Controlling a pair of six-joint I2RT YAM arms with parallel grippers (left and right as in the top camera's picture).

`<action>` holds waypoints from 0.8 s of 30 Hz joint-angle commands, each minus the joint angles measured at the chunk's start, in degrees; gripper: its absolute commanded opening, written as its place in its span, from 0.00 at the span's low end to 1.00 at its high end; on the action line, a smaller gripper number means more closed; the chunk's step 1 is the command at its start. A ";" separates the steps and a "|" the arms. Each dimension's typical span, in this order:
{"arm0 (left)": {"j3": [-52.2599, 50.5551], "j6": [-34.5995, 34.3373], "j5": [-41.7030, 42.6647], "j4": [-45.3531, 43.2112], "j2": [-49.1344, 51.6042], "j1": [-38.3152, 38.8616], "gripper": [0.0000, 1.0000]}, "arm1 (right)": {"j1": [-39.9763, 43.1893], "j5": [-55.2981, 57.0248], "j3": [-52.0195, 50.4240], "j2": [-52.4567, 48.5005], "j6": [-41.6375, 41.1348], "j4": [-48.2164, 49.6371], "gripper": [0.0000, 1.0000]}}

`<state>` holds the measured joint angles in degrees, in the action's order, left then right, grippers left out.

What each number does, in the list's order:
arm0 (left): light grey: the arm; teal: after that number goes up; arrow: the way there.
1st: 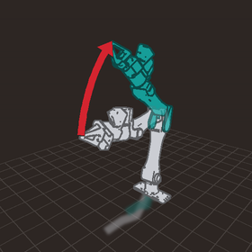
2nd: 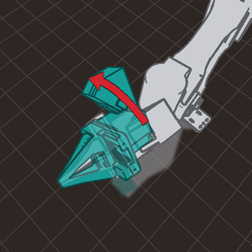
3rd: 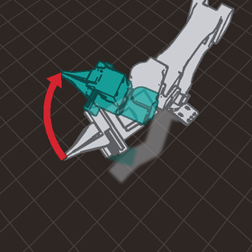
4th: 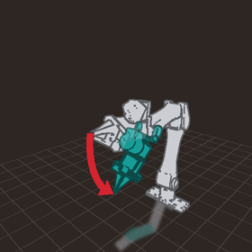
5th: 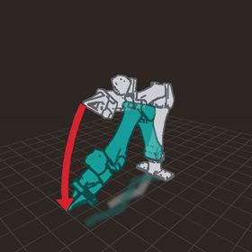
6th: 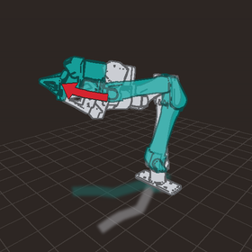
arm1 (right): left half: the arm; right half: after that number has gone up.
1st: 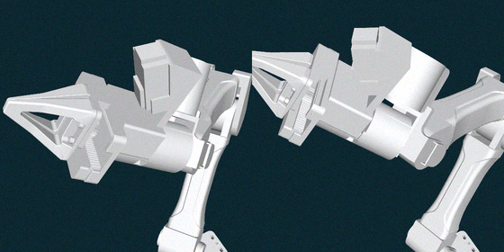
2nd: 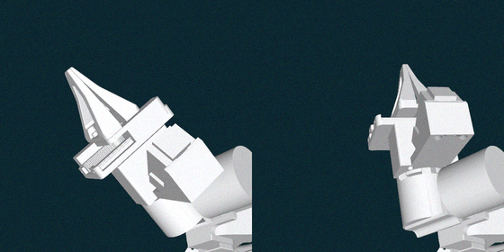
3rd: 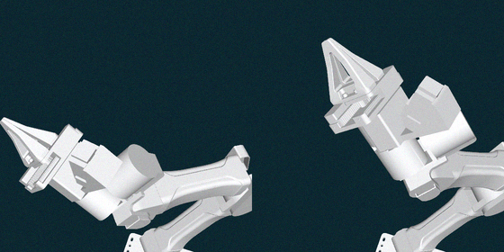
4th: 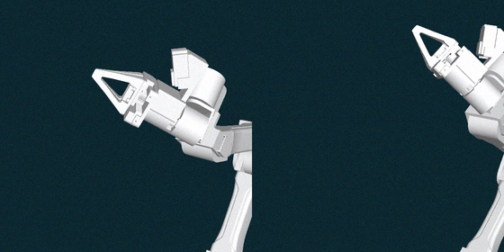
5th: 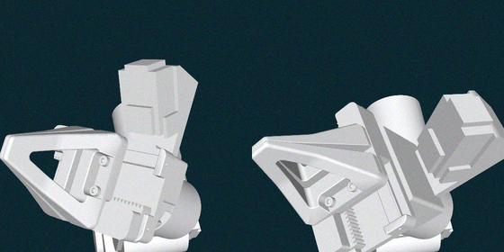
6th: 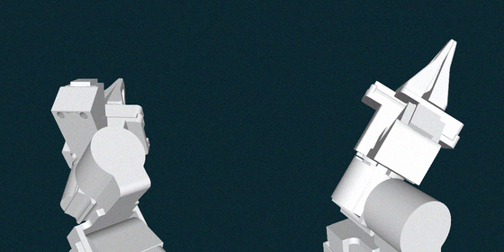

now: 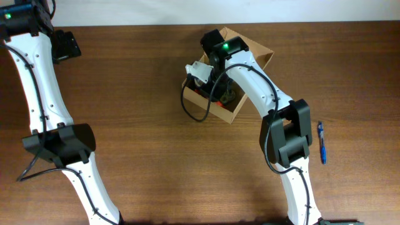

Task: Pack container
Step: 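Open the right gripper and lift it out of the box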

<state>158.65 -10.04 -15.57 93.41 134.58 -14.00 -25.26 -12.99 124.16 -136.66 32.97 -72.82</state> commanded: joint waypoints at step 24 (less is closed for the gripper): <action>-0.35 0.31 0.22 -0.11 -0.50 -0.20 1.00 | -0.17 1.46 9.16 0.98 -2.16 -1.55 0.42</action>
<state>158.65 -10.02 -15.57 93.41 134.58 -14.00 -25.26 -11.90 129.03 -136.97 31.57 -73.78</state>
